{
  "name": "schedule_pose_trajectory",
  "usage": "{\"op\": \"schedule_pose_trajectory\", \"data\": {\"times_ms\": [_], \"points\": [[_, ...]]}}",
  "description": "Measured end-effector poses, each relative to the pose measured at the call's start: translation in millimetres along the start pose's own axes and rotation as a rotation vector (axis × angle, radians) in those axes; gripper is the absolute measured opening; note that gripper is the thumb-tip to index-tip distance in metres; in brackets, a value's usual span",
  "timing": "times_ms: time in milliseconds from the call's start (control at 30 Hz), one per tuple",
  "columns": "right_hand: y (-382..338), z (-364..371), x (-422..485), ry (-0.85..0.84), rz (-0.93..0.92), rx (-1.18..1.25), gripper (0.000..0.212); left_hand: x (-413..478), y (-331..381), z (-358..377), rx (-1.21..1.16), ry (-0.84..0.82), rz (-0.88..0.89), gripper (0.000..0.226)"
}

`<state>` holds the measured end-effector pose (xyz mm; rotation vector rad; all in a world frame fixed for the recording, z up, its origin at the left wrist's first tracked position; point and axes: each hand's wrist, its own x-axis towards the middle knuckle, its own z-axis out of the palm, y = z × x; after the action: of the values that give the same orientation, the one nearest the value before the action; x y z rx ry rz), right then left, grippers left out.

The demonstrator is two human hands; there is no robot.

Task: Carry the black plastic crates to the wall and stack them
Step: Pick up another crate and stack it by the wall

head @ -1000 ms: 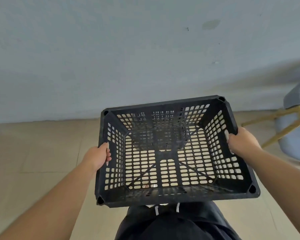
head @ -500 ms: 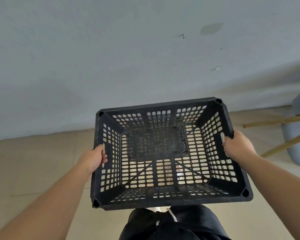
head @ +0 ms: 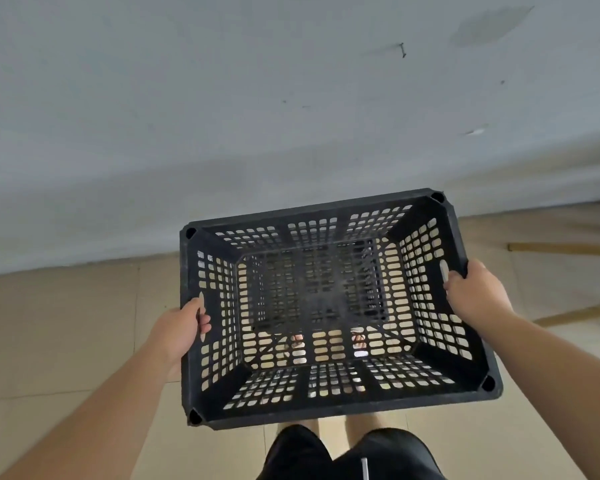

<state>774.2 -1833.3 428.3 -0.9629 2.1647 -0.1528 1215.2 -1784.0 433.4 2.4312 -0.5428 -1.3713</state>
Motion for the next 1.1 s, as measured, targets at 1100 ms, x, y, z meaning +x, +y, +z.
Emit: {"op": "schedule_pose_trajectory", "data": {"times_ms": [1100], "points": [[-1, 166, 168, -0.021, 0.056, -0.161, 0.027, 228, -33, 100, 0.104, 0.058, 0.092, 0.043]]}}
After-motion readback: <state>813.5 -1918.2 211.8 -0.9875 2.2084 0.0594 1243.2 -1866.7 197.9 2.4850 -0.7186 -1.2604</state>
